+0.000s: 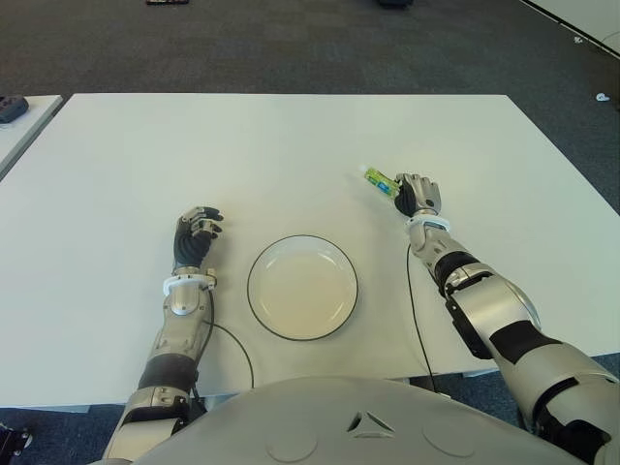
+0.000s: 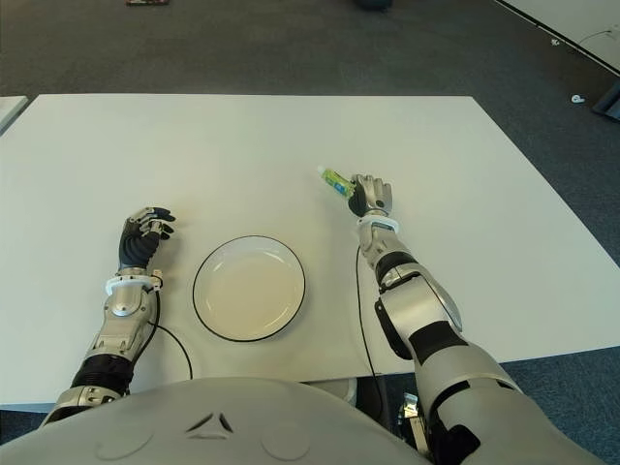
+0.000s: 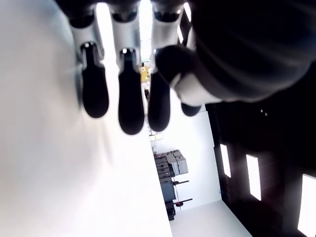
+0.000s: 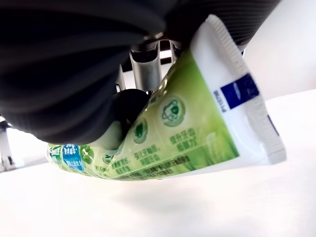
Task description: Put the toothpaste on the table into the plate.
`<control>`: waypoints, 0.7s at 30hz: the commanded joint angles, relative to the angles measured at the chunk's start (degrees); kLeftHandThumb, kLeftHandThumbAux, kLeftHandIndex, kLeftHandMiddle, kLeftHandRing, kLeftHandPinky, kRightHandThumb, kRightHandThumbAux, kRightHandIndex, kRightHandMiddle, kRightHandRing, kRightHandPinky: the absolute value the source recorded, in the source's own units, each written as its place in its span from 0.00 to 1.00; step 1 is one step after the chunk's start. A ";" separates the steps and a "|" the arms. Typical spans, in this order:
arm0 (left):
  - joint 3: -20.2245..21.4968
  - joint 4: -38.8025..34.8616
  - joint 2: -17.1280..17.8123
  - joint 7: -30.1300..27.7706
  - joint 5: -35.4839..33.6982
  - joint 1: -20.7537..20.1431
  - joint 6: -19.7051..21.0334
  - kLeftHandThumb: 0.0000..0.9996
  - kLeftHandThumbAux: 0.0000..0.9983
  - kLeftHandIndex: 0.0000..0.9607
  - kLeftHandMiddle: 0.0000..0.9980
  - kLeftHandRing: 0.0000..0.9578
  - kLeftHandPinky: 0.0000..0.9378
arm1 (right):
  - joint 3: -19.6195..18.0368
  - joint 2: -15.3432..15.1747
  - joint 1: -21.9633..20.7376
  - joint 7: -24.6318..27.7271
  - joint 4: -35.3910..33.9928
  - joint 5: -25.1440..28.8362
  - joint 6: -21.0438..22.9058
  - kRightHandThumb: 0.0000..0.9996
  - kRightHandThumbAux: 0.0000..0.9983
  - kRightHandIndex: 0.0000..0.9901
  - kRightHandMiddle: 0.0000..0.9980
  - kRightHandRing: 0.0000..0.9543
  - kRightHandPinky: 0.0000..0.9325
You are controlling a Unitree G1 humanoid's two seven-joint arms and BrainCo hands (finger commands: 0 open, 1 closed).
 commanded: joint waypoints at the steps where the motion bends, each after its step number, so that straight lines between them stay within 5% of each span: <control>1: 0.02 1.58 -0.35 0.03 0.01 0.20 2.00 0.84 0.68 0.44 0.48 0.59 0.57 | -0.35 -0.11 -1.51 -2.07 -1.22 0.58 -3.01 0.84 0.68 0.42 0.58 0.86 0.89; 9: -0.31 1.62 -0.41 0.26 0.51 -0.03 1.74 0.84 0.68 0.44 0.48 0.59 0.57 | 0.00 -0.11 -1.16 -3.31 -4.03 0.58 -10.47 0.84 0.68 0.41 0.56 0.88 0.90; 21: -0.32 3.29 -0.58 0.07 0.21 -0.85 0.06 0.83 0.68 0.43 0.48 0.59 0.56 | 2.59 -2.14 0.13 3.88 -11.64 -0.57 -22.29 0.84 0.68 0.42 0.56 0.88 0.89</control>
